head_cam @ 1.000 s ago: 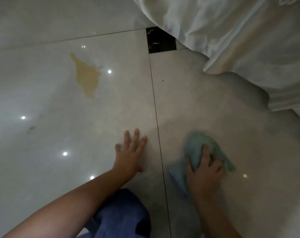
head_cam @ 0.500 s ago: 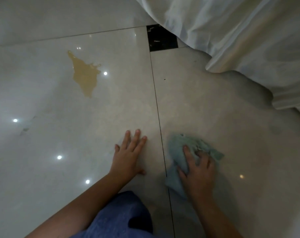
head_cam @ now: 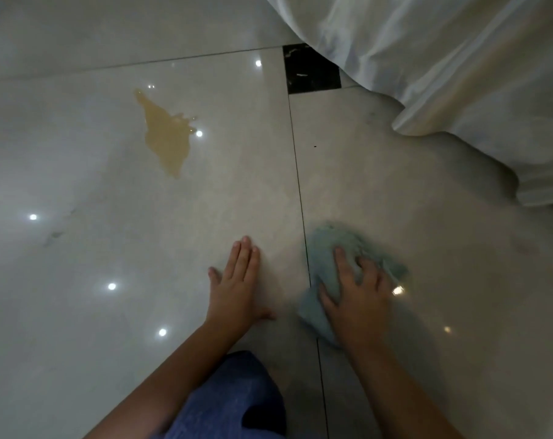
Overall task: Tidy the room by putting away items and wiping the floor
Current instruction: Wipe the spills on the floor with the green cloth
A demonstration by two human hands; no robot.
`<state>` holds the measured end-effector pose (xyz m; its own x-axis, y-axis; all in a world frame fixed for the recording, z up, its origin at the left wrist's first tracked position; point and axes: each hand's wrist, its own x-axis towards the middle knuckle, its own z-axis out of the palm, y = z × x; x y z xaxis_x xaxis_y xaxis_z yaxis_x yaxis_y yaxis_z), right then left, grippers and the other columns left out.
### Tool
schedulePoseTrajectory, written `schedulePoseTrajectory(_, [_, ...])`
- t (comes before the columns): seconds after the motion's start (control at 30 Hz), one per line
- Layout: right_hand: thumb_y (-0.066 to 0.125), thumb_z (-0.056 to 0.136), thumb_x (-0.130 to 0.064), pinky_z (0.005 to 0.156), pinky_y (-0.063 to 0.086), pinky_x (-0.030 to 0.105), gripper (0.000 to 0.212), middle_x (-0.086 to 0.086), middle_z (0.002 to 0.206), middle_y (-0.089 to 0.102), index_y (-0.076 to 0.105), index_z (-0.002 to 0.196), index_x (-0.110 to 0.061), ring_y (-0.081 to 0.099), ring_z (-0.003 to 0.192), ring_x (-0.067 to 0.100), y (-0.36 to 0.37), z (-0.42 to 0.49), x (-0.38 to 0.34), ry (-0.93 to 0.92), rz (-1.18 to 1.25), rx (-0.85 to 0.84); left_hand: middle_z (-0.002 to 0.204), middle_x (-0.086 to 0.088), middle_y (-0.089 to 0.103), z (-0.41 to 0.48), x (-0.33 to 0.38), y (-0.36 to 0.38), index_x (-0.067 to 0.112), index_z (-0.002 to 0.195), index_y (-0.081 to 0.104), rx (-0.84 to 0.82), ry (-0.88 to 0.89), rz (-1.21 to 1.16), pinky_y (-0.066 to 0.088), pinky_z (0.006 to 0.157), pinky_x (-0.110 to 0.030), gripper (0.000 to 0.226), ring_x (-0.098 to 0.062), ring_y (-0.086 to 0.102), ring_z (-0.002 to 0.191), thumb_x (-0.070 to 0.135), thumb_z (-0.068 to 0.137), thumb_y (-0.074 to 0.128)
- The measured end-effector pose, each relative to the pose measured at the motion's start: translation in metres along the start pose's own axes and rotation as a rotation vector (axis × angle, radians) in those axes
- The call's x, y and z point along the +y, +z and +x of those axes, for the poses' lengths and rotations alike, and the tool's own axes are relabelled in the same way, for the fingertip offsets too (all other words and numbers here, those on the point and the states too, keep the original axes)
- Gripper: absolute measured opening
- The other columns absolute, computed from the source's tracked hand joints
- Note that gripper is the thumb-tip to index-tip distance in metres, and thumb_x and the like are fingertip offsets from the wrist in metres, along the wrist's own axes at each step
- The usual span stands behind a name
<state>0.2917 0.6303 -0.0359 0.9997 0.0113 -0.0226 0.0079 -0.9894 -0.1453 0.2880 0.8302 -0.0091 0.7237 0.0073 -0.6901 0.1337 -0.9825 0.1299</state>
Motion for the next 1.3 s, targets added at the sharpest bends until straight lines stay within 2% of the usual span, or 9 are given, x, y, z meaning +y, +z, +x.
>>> schedulePoseTrajectory(0.23, [0.046, 0.070, -0.055, 0.081, 0.048, 0.053, 0.068, 0.031, 0.109, 0.052, 0.046, 0.129, -0.020, 0.052, 0.090, 0.045, -0.006, 0.000, -0.018, 0.381, 0.021, -0.081, 0.141, 0.001, -0.034, 0.003, 0.001, -0.001, 0.016, 0.138, -0.022, 0.048, 0.038, -0.018, 0.010, 0.116, -0.052, 0.123, -0.015, -0.029, 0.133, 0.061, 0.066, 0.067])
schedulePoseTrajectory(0.3, [0.061, 0.062, -0.056, 0.081, 0.049, 0.054, 0.076, 0.030, 0.110, 0.055, 0.049, 0.129, -0.022, 0.054, 0.091, 0.047, -0.002, 0.029, -0.057, 0.201, 0.039, -0.149, 0.152, -0.004, -0.005, 0.004, -0.007, -0.003, 0.013, 0.147, 0.012, 0.153, 0.104, -0.018, 0.029, 0.109, -0.057, 0.121, -0.020, -0.002, 0.144, 0.057, 0.056, 0.077])
schedulePoseTrajectory(0.4, [0.070, 0.058, -0.057, 0.083, 0.050, 0.050, 0.082, 0.025, 0.113, 0.059, 0.048, 0.131, -0.026, 0.051, 0.096, 0.043, -0.001, 0.046, -0.078, 0.023, 0.063, -0.186, 0.141, -0.015, 0.047, 0.005, -0.035, -0.003, 0.008, 0.127, 0.053, 0.236, 0.090, 0.045, 0.049, 0.085, -0.056, 0.104, -0.027, 0.036, 0.131, 0.055, 0.040, 0.085])
schedulePoseTrajectory(0.47, [0.052, 0.071, -0.058, 0.087, 0.046, 0.044, 0.070, 0.023, 0.112, 0.059, 0.040, 0.133, -0.028, 0.048, 0.097, 0.037, -0.002, 0.034, -0.061, -0.050, 0.047, -0.161, 0.149, -0.014, 0.035, 0.002, -0.051, -0.009, 0.009, 0.136, 0.044, 0.233, -0.009, 0.007, 0.040, 0.098, -0.056, 0.102, -0.029, 0.032, 0.138, 0.051, 0.052, 0.083])
schedulePoseTrajectory(0.6, [0.046, 0.074, -0.055, 0.091, 0.036, 0.045, 0.065, 0.025, 0.108, 0.055, 0.044, 0.130, -0.022, 0.051, 0.096, 0.038, -0.010, 0.002, -0.029, 0.016, 0.057, -0.161, 0.158, -0.003, -0.015, 0.003, -0.089, -0.025, 0.019, 0.150, 0.000, 0.231, -0.310, -0.131, 0.011, 0.115, -0.055, 0.101, -0.024, -0.010, 0.147, 0.057, 0.077, 0.060])
schedulePoseTrajectory(0.77, [0.056, 0.067, -0.054, 0.081, 0.048, 0.052, 0.069, 0.029, 0.111, 0.054, 0.051, 0.128, -0.021, 0.052, 0.090, 0.046, -0.008, 0.071, -0.103, 0.040, 0.074, -0.246, 0.157, -0.003, -0.020, 0.024, -0.136, -0.051, 0.021, 0.149, -0.005, 0.241, -0.498, -0.352, 0.014, 0.110, -0.064, 0.119, -0.026, -0.014, 0.146, 0.060, 0.066, 0.070])
schedulePoseTrajectory(0.93, [0.052, 0.082, -0.056, 0.105, 0.030, 0.045, 0.077, 0.012, 0.147, 0.017, 0.011, 0.145, -0.040, 0.023, 0.127, 0.039, -0.012, 0.153, -0.149, -0.212, 0.013, -0.499, 0.154, -0.003, -0.030, 0.065, -0.168, -0.092, 0.027, 0.146, -0.019, 0.162, -0.485, -0.462, 0.016, 0.104, -0.072, 0.138, -0.034, -0.022, 0.143, 0.061, 0.053, 0.077])
schedulePoseTrajectory(1.13, [0.059, 0.079, -0.052, 0.106, 0.030, 0.042, 0.081, 0.011, 0.143, 0.025, 0.014, 0.145, -0.038, 0.032, 0.127, 0.037, 0.002, 0.223, -0.163, -0.308, -0.075, -0.481, 0.148, -0.009, -0.040, 0.085, -0.169, -0.098, 0.032, 0.143, -0.025, 0.092, -0.475, -0.427, 0.020, 0.101, -0.072, 0.146, -0.045, -0.028, 0.137, 0.061, 0.046, 0.081])
schedulePoseTrajectory(1.3, [0.069, 0.077, -0.034, 0.100, 0.040, 0.036, 0.077, 0.014, 0.132, 0.038, 0.029, 0.143, -0.032, 0.048, 0.117, 0.036, -0.024, 0.271, -0.185, -0.261, 0.010, -0.735, 0.148, -0.014, -0.039, 0.084, -0.170, -0.103, 0.030, 0.142, -0.027, 0.031, -0.485, -0.385, 0.025, 0.101, -0.070, 0.145, -0.048, -0.026, 0.136, 0.066, 0.048, 0.077])
